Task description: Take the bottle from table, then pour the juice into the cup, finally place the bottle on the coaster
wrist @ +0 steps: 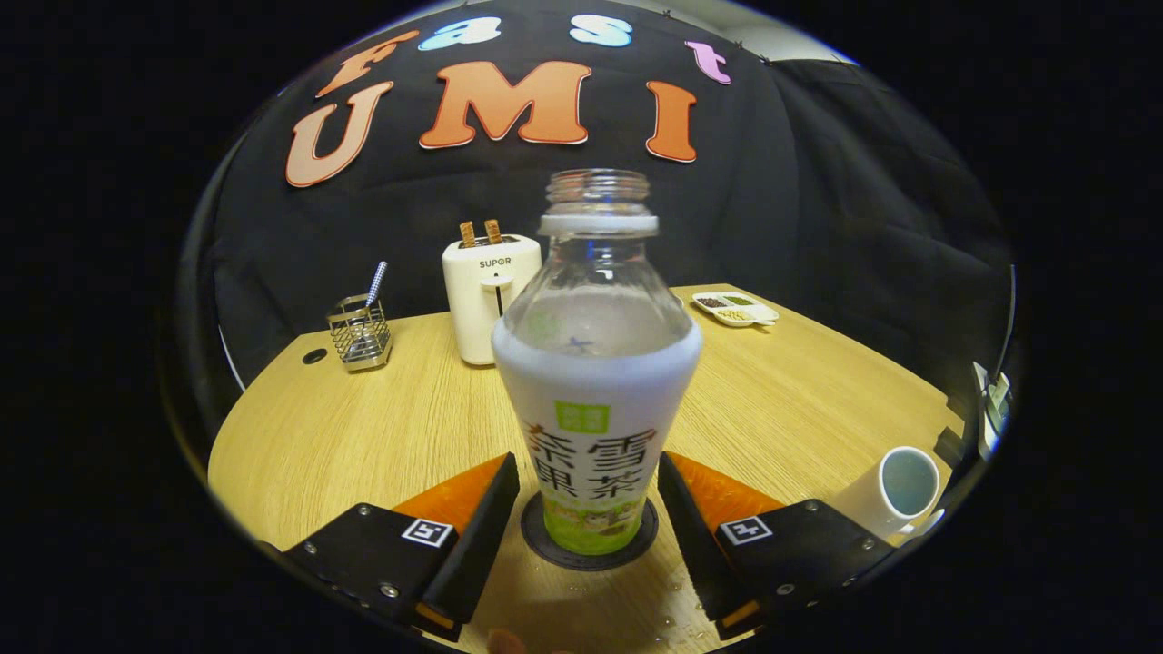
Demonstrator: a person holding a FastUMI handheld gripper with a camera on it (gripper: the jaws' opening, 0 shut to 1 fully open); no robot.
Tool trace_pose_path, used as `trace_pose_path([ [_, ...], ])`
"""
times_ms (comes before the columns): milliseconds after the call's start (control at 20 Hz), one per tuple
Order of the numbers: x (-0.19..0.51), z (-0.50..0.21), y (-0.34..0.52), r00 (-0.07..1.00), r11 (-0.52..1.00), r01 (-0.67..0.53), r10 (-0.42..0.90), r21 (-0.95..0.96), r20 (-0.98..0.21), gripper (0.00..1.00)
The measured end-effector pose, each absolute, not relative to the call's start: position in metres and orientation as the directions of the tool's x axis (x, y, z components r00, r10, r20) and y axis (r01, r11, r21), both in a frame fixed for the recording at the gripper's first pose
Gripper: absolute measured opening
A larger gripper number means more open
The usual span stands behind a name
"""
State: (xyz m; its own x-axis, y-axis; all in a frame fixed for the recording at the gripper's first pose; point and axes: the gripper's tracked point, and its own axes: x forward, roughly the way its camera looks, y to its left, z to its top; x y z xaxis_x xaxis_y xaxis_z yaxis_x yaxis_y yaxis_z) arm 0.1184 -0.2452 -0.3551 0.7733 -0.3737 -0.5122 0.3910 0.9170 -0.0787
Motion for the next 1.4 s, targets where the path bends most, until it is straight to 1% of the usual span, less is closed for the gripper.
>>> trace_pose_path([
  [50,0.116,-0.352,-0.243,0.784,0.920,0.385,-0.364,-0.066,-0.503,0.92],
  [100,0.112,-0.349,-0.241,0.787,0.921,0.385,-0.361,-0.060,-0.499,0.97],
  [350,0.080,-0.315,-0.225,0.815,0.930,0.364,-0.343,-0.047,-0.467,0.97],
  [600,0.060,-0.242,-0.190,0.864,0.944,0.327,-0.318,-0.045,-0.391,0.97],
  [750,0.050,-0.194,-0.154,0.902,0.957,0.288,-0.262,0.025,-0.343,0.97],
  [850,0.044,-0.166,-0.126,0.928,0.969,0.241,-0.210,0.064,-0.306,0.97],
  [950,0.036,-0.141,-0.101,0.943,0.981,0.188,-0.169,0.043,-0.286,0.97],
  [1100,0.029,-0.099,-0.054,0.973,0.994,0.101,-0.090,0.038,-0.212,0.96],
  [1400,0.007,-0.056,0.025,0.990,0.996,-0.049,0.059,0.078,-0.127,0.96],
])
